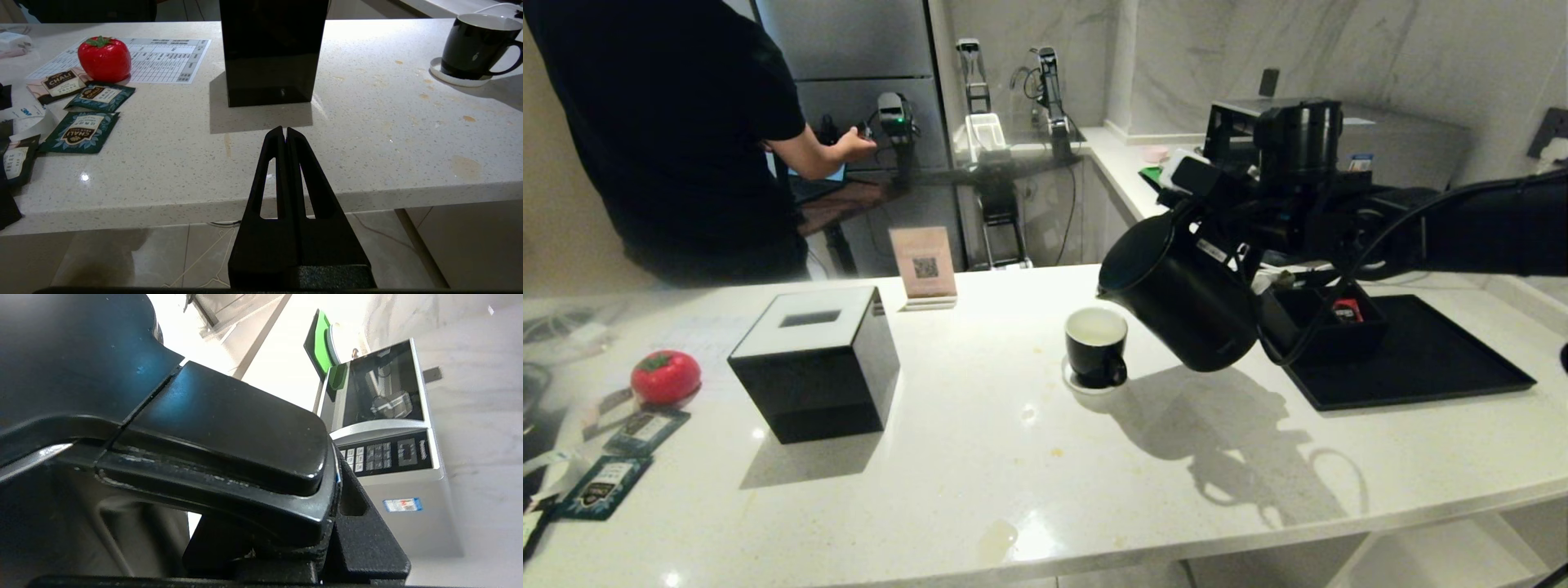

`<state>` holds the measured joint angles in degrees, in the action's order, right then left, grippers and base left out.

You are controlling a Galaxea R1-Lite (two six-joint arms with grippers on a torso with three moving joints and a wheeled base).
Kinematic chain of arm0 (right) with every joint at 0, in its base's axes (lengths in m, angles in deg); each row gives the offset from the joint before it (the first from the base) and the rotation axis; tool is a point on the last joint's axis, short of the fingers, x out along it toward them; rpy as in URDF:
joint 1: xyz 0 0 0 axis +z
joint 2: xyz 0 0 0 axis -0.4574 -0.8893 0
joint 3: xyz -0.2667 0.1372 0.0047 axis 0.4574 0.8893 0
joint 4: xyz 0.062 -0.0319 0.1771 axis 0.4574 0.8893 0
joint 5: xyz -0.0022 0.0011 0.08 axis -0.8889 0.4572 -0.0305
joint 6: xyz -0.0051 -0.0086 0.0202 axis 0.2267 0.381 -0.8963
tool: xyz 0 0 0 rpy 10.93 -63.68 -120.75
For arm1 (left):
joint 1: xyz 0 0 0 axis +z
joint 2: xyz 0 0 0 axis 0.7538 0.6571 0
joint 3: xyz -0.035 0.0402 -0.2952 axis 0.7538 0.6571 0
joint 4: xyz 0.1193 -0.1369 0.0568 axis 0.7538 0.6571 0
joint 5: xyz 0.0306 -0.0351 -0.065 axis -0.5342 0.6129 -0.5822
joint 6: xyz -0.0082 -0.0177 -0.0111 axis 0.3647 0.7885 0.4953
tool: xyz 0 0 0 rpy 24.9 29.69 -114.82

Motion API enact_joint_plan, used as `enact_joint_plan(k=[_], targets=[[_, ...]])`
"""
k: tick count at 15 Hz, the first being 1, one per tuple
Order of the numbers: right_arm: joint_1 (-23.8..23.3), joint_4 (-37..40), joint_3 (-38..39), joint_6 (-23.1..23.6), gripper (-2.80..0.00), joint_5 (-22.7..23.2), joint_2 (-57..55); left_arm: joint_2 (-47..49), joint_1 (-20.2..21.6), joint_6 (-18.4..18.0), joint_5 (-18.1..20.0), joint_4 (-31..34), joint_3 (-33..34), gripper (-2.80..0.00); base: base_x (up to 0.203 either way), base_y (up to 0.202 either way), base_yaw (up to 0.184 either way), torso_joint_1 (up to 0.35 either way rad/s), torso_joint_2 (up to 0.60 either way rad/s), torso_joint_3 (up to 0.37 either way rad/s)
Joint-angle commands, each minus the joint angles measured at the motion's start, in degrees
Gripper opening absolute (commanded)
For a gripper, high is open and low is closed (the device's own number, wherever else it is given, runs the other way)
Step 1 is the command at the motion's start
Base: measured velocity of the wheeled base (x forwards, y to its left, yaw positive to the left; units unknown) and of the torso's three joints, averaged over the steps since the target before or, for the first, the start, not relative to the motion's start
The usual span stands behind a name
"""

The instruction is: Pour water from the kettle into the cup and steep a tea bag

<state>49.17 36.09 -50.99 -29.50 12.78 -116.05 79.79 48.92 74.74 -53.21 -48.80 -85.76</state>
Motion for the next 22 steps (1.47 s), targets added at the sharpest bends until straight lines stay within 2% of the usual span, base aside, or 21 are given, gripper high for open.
enact_joint_plan(k=[1,3,6,12,16,22], targets=[[-0.07,0.04,0.25,-1.34,-2.80,-0.05,0.67,0.06,0.00,0.09,-0.05,-0.02,0.00,-2.80,0.000,0.000,0.000,0.000,0.00,0.000],[-0.14,0.21,0.46,-4.21,-2.80,-0.05,1.28,0.06,0.00,0.01,-0.05,-0.02,0.00,-2.80,0.000,0.000,0.000,0.000,0.00,0.000],[-1.35,0.26,0.62,-6.06,-2.80,-0.05,2.24,0.06,0.00,0.02,-0.05,-0.02,0.00,-2.80,0.000,0.000,0.000,0.000,0.00,0.000],[-4.66,-0.16,2.06,-6.38,-2.80,-0.16,4.26,0.06,0.00,0.01,-0.05,-0.02,0.00,-2.80,0.000,0.000,0.000,0.000,0.00,0.000],[-5.39,-0.46,3.84,-11.48,-2.80,-0.22,5.99,0.06,0.00,0.01,-0.05,-0.02,0.00,-2.80,0.000,0.000,0.000,0.000,0.00,0.000],[-6.82,-4.37,9.34,-16.35,-2.80,-0.31,8.85,0.03,0.00,0.02,-0.05,-0.02,0.00,-2.80,0.000,0.000,0.000,0.000,0.00,0.000]])
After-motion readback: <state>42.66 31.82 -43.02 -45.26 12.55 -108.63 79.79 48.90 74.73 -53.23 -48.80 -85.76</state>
